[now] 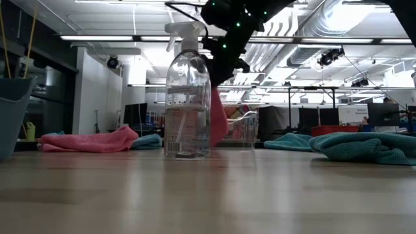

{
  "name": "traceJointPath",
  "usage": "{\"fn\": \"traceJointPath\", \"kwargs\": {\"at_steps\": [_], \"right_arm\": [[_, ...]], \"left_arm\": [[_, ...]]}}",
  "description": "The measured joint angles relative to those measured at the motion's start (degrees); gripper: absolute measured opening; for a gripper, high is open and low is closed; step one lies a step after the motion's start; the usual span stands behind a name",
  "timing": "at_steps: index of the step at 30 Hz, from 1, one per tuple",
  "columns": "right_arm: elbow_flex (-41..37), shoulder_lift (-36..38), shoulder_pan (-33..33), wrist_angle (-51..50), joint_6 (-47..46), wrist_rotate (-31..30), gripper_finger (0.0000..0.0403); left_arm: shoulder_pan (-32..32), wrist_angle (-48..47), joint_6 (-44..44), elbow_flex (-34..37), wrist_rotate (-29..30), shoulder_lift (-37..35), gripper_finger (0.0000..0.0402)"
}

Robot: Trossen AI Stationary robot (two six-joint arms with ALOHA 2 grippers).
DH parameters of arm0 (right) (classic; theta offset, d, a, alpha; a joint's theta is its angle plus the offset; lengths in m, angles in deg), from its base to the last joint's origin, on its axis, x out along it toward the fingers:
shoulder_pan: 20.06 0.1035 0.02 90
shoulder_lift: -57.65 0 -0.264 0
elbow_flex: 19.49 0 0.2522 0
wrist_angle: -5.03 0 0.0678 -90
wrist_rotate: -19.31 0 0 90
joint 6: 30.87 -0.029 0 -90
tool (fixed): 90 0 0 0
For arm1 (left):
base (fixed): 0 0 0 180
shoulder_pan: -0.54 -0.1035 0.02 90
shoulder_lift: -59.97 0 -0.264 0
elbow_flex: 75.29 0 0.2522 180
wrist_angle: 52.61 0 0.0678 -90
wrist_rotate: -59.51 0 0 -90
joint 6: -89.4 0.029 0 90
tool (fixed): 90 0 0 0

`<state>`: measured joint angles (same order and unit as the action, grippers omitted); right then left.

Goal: Sort microfiber towel by color & place in baskets
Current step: Put the right pink towel into the top transparent bin

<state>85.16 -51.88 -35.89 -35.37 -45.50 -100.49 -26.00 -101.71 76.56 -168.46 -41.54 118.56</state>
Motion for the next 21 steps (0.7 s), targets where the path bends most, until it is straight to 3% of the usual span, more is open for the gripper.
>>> {"fn": "traceJointPath", "kwargs": {"at_steps": [4,10,17,21], "right_arm": [[-0.1,0.0,-1.0,-0.9,-0.4,0.0,0.0000],[0.4,-0.1,-7.9,-0.7,0.1,1.2,0.0000],[0.4,-3.6,-12.5,-0.8,-4.8,19.4,0.0000],[0.4,-6.7,-12.4,0.1,-10.4,25.0,0.0000]], "left_arm": [[0.0,0.0,0.0,0.0,0.0,0.0,0.0142],[0.0,0.0,0.0,0.0,0.0,0.0,0.0142],[0.0,0.0,0.0,0.0,0.0,0.0,0.0142],[0.0,0.0,0.0,0.0,0.0,0.0,0.0142]]}}
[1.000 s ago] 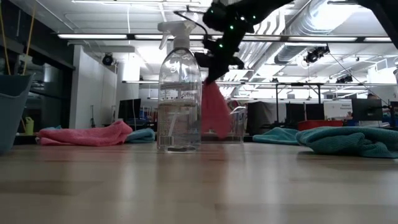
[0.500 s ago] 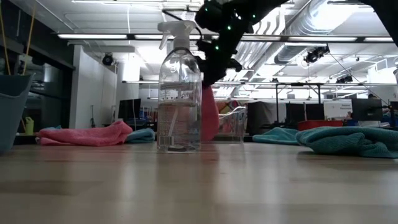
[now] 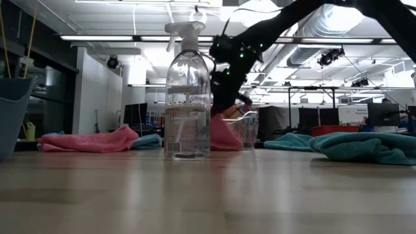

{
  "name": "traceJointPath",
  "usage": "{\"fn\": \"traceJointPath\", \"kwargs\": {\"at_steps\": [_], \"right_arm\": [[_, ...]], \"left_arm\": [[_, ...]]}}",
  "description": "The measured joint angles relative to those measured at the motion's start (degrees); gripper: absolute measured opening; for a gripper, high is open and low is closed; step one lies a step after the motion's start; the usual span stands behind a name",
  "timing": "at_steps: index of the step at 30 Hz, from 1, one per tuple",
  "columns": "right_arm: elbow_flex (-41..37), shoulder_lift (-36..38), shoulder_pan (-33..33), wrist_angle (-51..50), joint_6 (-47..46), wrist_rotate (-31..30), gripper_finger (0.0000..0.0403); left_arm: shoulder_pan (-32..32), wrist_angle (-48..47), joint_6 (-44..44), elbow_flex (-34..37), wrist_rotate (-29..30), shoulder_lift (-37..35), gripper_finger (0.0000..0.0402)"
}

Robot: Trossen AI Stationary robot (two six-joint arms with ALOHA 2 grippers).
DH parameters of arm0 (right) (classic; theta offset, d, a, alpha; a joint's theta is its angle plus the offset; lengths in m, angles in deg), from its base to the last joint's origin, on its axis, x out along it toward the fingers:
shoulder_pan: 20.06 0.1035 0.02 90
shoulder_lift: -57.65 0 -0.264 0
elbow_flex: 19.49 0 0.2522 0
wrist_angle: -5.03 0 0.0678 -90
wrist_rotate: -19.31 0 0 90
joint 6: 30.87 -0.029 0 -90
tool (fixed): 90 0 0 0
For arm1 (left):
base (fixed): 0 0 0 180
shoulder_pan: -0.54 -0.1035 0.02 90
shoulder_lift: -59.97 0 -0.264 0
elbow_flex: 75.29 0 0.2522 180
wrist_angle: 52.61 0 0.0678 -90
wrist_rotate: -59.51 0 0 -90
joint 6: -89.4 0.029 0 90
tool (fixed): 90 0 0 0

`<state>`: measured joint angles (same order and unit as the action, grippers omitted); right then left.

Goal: Sort microfiber towel by color & place in baskets
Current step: Put the right pink towel into the top transparent bin

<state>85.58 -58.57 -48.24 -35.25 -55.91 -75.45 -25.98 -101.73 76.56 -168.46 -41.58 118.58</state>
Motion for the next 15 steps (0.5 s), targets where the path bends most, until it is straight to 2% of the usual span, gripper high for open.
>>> {"fn": "traceJointPath", "kwargs": {"at_steps": [3,8,11,15], "right_arm": [[0.0,-1.6,0.3,0.2,-4.4,1.4,0.0000],[0.0,-2.0,0.6,0.4,-5.1,0.6,0.0018],[0.0,-1.5,0.1,-0.2,-6.2,2.3,0.0055],[1.3,-1.3,-0.1,-3.9,-6.1,3.8,0.0131]], "left_arm": [[0.0,0.0,0.0,0.0,0.0,0.0,0.0142],[0.0,-1.0,0.0,0.0,0.0,0.8,0.0142],[0.0,-2.8,0.0,0.0,0.0,1.8,0.0142],[0.0,-4.3,-0.5,0.0,-0.3,3.2,0.0142]]}}
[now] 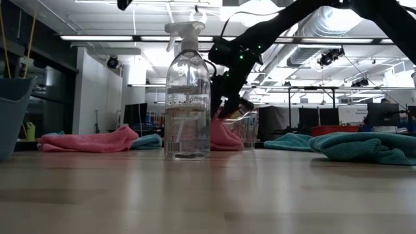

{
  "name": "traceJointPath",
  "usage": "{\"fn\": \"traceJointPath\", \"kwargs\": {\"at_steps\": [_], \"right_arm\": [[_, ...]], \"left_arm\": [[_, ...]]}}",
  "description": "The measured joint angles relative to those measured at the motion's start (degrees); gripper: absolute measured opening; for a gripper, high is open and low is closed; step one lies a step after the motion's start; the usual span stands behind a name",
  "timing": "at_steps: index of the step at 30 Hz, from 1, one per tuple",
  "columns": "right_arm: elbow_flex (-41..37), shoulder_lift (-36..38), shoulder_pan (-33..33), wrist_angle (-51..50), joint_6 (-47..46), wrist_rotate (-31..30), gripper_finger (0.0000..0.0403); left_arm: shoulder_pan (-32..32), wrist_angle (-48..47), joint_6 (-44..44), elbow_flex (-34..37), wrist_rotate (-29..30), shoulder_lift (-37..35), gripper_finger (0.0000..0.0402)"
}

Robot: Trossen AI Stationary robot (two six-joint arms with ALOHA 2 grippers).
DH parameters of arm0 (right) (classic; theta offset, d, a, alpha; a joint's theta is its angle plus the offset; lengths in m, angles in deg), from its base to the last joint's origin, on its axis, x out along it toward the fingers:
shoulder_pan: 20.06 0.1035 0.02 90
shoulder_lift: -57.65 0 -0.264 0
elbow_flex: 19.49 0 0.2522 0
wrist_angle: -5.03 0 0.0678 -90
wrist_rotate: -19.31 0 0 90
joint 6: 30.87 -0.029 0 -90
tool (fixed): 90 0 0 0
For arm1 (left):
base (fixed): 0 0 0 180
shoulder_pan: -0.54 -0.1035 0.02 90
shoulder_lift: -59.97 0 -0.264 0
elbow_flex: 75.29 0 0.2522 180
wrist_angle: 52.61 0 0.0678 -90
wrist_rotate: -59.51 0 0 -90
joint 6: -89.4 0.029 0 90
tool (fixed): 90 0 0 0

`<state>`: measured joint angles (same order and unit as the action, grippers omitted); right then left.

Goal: Sort microfiber towel by color & place in baskets
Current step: Put the right pink towel into the top transparent bin, then put the pink towel into the top transparent bin

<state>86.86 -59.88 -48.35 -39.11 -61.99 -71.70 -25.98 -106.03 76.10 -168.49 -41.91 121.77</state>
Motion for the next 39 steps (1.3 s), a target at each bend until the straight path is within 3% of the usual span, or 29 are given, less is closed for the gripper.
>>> {"fn": "traceJointPath", "kwargs": {"at_steps": [7,12,18,21,24,27,33,39], "right_arm": [[7.0,0.0,-0.2,-10.0,5.4,0.7,0.0258],[15.1,0.0,-0.3,-19.0,9.7,-0.4,0.0302],[23.9,0.1,0.1,-29.6,15.9,-1.2,0.0307],[26.9,1.6,1.1,-34.8,18.0,-7.3,0.0307],[27.7,5.3,2.3,-36.2,19.4,-13.9,0.0307],[27.4,9.7,3.2,-37.3,19.4,-16.6,0.0307],[27.3,18.6,5.9,-43.0,15.2,-21.0,0.0307],[27.2,25.2,9.0,-46.6,9.3,-28.8,0.0307]], "left_arm": [[0.0,0.3,0.5,0.0,0.0,0.6,0.0142],[0.0,-0.8,2.4,0.0,0.0,0.6,0.0142],[0.1,-9.6,-0.4,0.0,0.0,2.6,0.0142],[0.1,-19.0,-1.5,0.5,1.3,4.3,0.0142],[0.2,-23.3,-3.7,5.1,7.3,4.9,0.0142],[0.3,-20.4,-7.7,12.9,11.4,4.9,0.0142],[0.5,-10.4,-18.6,28.1,10.6,6.7,0.0142],[-0.9,-9.0,-19.2,30.2,16.4,13.3,0.0142]]}}
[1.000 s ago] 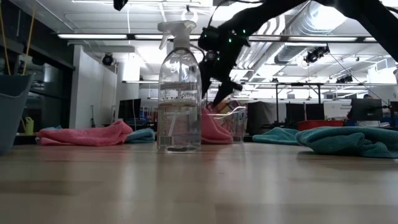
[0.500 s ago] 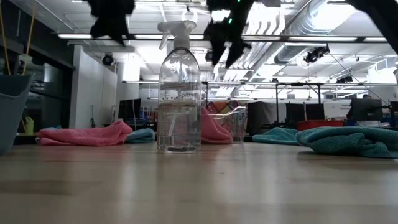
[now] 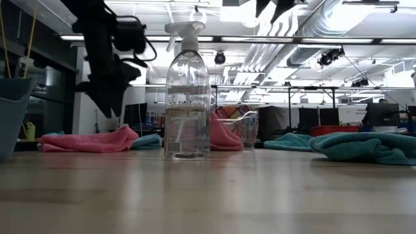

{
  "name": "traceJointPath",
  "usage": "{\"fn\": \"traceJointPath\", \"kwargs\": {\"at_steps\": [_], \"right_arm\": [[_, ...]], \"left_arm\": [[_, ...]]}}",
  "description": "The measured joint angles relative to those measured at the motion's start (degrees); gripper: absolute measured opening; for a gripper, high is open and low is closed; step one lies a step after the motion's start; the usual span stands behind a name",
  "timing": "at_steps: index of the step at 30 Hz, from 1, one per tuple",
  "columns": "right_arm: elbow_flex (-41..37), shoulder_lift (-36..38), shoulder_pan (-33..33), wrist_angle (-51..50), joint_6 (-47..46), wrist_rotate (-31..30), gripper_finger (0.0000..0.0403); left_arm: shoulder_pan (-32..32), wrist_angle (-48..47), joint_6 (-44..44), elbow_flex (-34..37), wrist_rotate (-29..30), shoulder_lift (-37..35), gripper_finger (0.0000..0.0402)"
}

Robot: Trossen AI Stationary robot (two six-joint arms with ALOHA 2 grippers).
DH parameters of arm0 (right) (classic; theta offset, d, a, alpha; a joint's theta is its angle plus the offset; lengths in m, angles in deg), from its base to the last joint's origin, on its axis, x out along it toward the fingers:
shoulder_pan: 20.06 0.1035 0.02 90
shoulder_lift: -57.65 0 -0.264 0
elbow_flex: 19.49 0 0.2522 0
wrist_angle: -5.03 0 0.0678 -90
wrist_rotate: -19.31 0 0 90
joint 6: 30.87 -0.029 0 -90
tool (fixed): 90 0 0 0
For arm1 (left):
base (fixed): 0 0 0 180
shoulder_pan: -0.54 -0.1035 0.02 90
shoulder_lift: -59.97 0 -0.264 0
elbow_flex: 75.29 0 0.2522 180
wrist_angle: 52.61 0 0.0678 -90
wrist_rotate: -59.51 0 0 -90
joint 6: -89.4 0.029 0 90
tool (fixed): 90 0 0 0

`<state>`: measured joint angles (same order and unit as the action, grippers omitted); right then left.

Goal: Sort microfiber towel by color & place in baskets
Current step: Put the pink towel into the top transparent bin

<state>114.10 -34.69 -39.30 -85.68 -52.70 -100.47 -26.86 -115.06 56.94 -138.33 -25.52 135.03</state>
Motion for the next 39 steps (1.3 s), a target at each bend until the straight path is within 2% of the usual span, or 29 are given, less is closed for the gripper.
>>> {"fn": "traceJointPath", "kwargs": {"at_steps": [4,12,21,24,27,29,32,35,39], "right_arm": [[0.0,2.5,1.4,-1.1,-3.2,-3.9,0.0307],[0.0,2.4,2.9,-8.3,-8.6,-7.5,0.0307],[-0.1,1.2,2.9,-8.8,-9.3,-7.7,0.0307],[-0.1,1.2,2.9,-8.8,-9.3,-7.8,0.0307],[-0.1,1.2,2.9,-9.0,-9.3,-7.9,0.0307],[-0.1,1.2,2.9,-9.0,-9.2,-8.0,0.0307],[-0.1,1.2,2.9,-9.0,-9.2,-8.1,0.0307],[-0.1,1.2,2.9,-9.0,-8.8,-9.1,0.0307],[-0.1,1.2,2.9,-9.0,-8.8,-10.0,0.0307]], "left_arm": [[-1.1,5.4,2.2,-1.5,2.8,4.9,0.0142],[-1.4,7.4,2.0,-2.3,4.9,13.4,0.0142],[-1.3,12.1,2.8,-2.3,6.0,19.7,0.0140],[-1.3,12.9,4.6,-2.3,4.8,20.9,0.0113],[-1.0,13.1,6.3,-2.2,3.2,21.2,0.0045],[-1.0,13.2,7.0,-2.1,0.7,20.7,0.0013],[-1.0,12.0,7.1,-2.2,-2.3,17.5,0.0008],[-0.5,11.6,6.3,-2.3,-3.5,9.6,0.0003],[-0.3,10.4,4.2,-3.7,-2.6,-4.7,0.0001]]}}
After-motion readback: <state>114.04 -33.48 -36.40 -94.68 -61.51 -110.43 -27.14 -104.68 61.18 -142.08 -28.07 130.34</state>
